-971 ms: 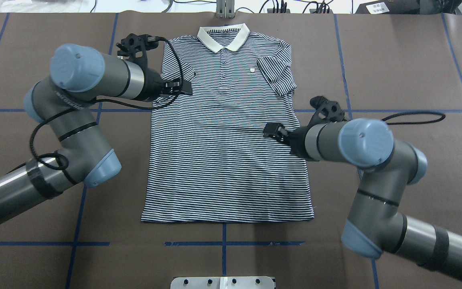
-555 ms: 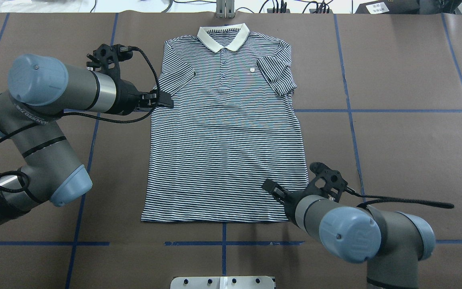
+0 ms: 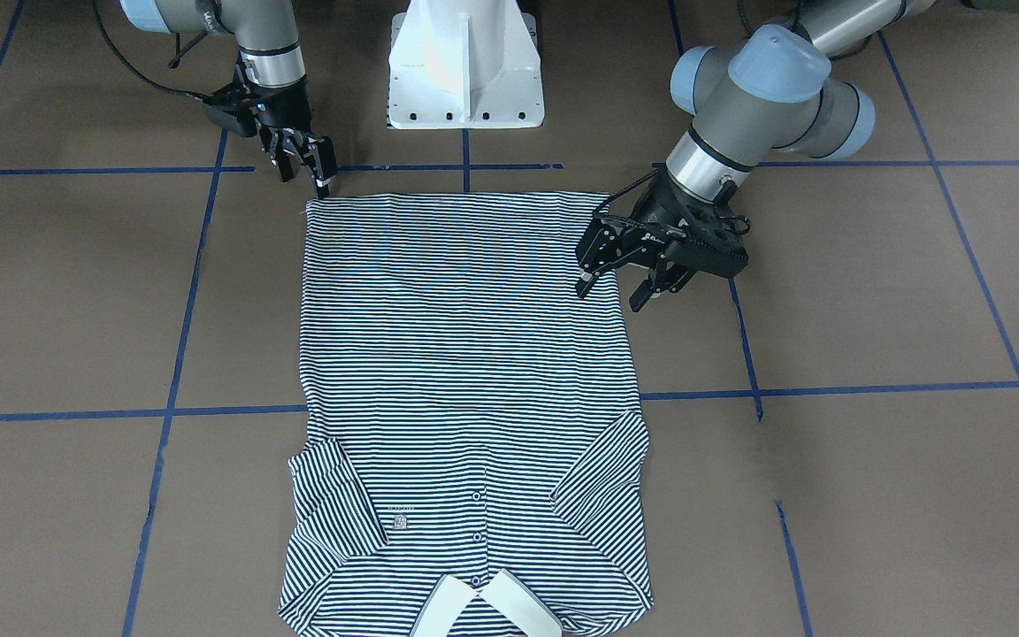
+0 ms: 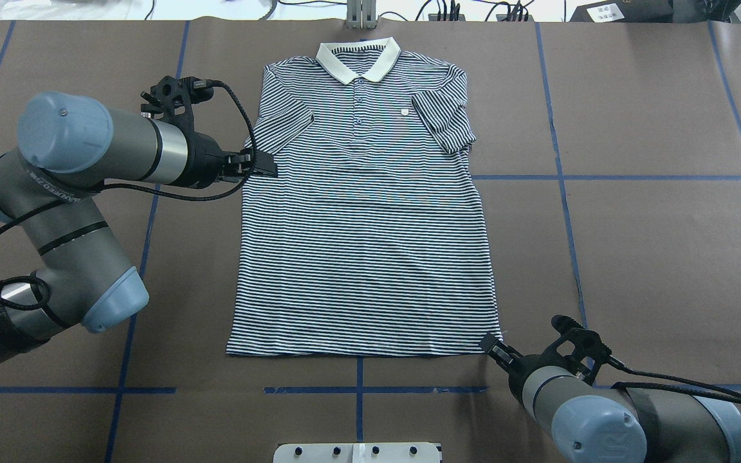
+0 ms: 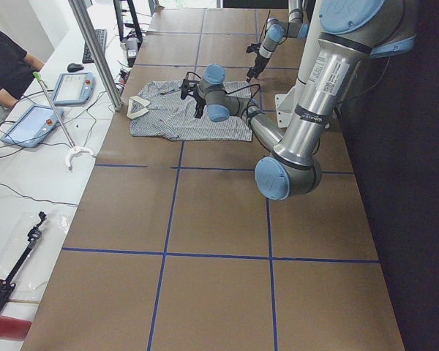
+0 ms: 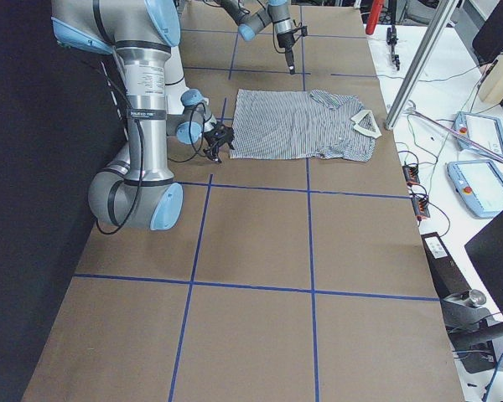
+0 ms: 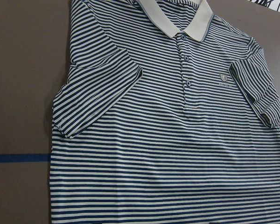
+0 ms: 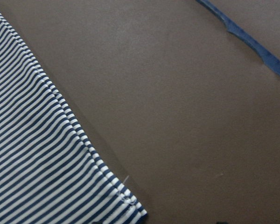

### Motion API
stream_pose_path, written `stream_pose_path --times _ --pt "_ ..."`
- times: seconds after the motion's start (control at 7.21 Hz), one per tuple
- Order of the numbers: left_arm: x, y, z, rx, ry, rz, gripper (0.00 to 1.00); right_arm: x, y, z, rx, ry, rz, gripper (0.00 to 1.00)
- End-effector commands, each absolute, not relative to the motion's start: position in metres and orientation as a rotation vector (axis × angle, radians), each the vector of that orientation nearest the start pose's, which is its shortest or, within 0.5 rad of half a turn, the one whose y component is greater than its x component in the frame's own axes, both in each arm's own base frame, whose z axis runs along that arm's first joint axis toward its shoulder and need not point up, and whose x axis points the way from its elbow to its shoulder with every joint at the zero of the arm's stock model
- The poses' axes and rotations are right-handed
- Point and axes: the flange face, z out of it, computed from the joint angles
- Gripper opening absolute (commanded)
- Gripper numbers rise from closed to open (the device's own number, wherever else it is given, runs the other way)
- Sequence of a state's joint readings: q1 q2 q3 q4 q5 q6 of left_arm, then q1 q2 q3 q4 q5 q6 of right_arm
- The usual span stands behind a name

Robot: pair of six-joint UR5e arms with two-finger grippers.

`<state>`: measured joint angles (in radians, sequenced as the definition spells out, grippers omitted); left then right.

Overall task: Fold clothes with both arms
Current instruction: 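Grasp the hem corner with the right gripper while the left gripper moves toward the hem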

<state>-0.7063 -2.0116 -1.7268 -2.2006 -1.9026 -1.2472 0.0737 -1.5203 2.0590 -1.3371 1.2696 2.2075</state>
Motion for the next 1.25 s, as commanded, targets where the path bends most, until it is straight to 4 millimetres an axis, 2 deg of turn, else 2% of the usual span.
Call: stream_pose_path --times 0.0,0.28,0.69,0.83,0.97,1.11 --pt "0.413 -0.484 0.265 0.347 1.196 -0.129 0.81 -0.484 -0.2 0.382 0.063 -0.842 0.79 0.72" --pt "0.414 -0.484 0.269 0.344 1.19 -0.129 0.81 -0.484 -0.208 0.377 0.071 -0.85 0.799 0.72" --pt "0.415 -0.485 0.268 0.352 1.188 -0.136 0.82 -0.483 -0.219 0.384 0.087 -0.83 0.807 0.72" --pt "0.414 -0.485 0.268 0.354 1.189 -0.136 0.82 -0.491 -0.222 0.37 0.088 -0.83 0.81 0.7" --pt "0.414 -0.485 0.268 0.352 1.188 -0.138 0.82 -0.505 -0.226 0.36 0.101 -0.792 0.811 0.7" --pt "0.413 -0.484 0.266 0.354 1.192 -0.138 0.82 -0.509 -0.227 0.355 0.101 -0.792 0.812 0.7"
